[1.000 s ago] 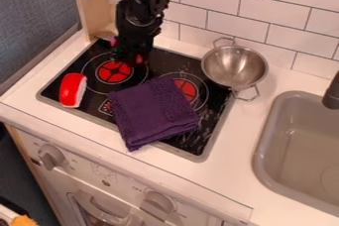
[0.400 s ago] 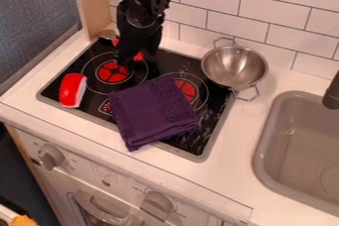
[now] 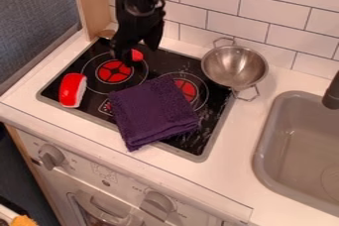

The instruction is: Move red spoon to the upper side of the left burner

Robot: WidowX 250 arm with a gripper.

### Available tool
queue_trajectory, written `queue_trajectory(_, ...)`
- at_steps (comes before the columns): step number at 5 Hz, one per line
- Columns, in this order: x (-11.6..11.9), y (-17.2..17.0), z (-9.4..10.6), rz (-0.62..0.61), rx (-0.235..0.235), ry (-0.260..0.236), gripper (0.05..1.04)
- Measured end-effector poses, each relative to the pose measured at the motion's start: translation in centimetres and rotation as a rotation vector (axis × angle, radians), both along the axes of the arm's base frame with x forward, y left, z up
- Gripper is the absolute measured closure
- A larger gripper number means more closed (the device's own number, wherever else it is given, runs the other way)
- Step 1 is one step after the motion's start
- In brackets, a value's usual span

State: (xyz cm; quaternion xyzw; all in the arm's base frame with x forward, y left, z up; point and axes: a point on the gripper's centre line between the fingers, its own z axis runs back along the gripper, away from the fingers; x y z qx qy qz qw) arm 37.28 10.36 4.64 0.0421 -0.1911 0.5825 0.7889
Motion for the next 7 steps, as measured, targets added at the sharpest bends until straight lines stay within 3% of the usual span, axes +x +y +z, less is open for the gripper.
queue_trajectory(2, -0.2, -0.8, 5.0, -0.096, 0.037, -0.029, 0.083)
queue_trajectory(7, -0.1, -0.8, 5.4, -0.103, 0.04, -0.038, 0.083)
